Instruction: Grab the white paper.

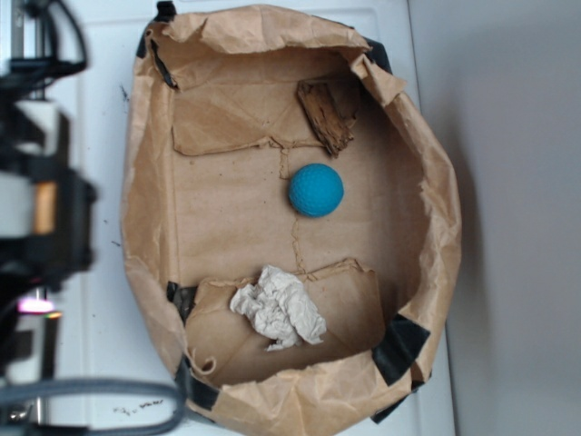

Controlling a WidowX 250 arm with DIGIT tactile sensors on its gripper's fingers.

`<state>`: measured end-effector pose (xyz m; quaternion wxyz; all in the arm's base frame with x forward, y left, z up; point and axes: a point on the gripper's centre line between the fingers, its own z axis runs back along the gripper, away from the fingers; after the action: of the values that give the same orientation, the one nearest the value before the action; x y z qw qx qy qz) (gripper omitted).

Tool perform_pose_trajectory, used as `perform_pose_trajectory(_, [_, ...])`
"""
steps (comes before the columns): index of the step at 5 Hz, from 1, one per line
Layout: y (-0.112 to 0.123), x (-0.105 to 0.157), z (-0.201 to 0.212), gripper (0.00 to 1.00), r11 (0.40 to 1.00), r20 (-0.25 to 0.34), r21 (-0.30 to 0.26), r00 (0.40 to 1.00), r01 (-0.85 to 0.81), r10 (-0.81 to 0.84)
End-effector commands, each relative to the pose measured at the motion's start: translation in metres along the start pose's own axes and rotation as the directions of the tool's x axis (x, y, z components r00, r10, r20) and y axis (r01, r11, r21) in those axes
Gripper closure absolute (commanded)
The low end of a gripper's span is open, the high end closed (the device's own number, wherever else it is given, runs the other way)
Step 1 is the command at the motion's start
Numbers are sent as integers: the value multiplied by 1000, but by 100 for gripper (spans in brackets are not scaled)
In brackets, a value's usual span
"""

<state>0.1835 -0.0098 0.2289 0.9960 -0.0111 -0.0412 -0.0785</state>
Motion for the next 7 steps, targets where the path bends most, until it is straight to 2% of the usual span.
perform_pose_trajectory(1, [10,36,2,0,982,51,38,981,188,-189])
perform_pose_trajectory(3, [10,36,2,0,982,51,38,981,188,-189])
perform_pose_trajectory(4, [26,72,-51,0,945,14,75,948,317,-319])
perform_pose_trajectory(5, [34,84,-88,0,906,-11,107,911,410,-411])
perform_pose_trajectory(6, [44,86,-109,0,874,-19,85,878,478,-479])
perform_pose_trajectory(7, [44,83,-126,0,854,-11,20,854,520,-520])
